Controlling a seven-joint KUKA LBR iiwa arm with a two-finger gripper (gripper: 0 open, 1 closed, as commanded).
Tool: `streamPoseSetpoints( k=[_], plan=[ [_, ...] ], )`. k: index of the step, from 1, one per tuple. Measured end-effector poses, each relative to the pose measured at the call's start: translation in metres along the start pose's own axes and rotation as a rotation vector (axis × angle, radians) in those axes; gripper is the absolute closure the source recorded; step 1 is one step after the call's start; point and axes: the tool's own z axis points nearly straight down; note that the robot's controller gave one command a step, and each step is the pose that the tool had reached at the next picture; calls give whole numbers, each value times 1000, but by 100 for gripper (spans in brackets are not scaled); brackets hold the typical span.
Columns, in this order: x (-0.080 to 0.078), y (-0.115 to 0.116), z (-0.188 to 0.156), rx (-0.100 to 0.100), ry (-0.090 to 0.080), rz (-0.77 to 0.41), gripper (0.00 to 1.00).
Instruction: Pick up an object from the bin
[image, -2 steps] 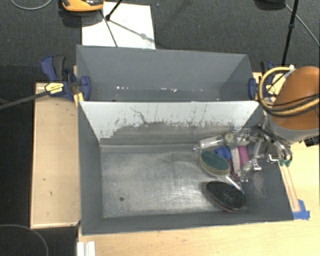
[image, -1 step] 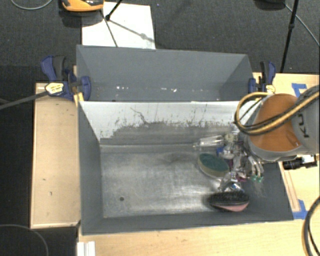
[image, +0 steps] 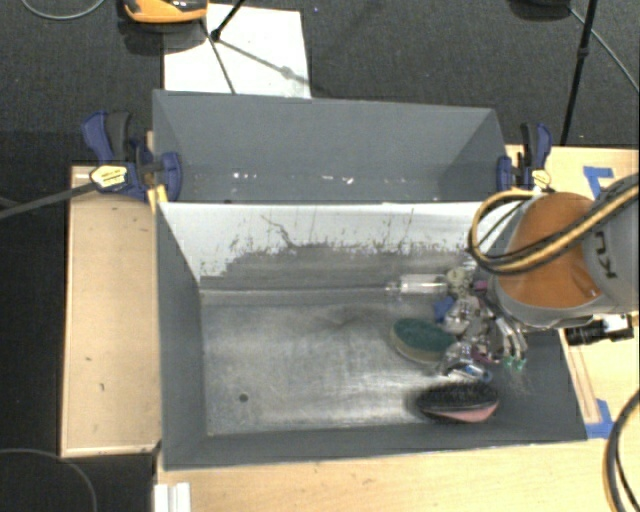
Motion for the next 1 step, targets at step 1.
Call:
streamPoseSetpoints(
  k=[1],
  plan=[
    [39,22,3,4,-47,-22,100]
  ],
)
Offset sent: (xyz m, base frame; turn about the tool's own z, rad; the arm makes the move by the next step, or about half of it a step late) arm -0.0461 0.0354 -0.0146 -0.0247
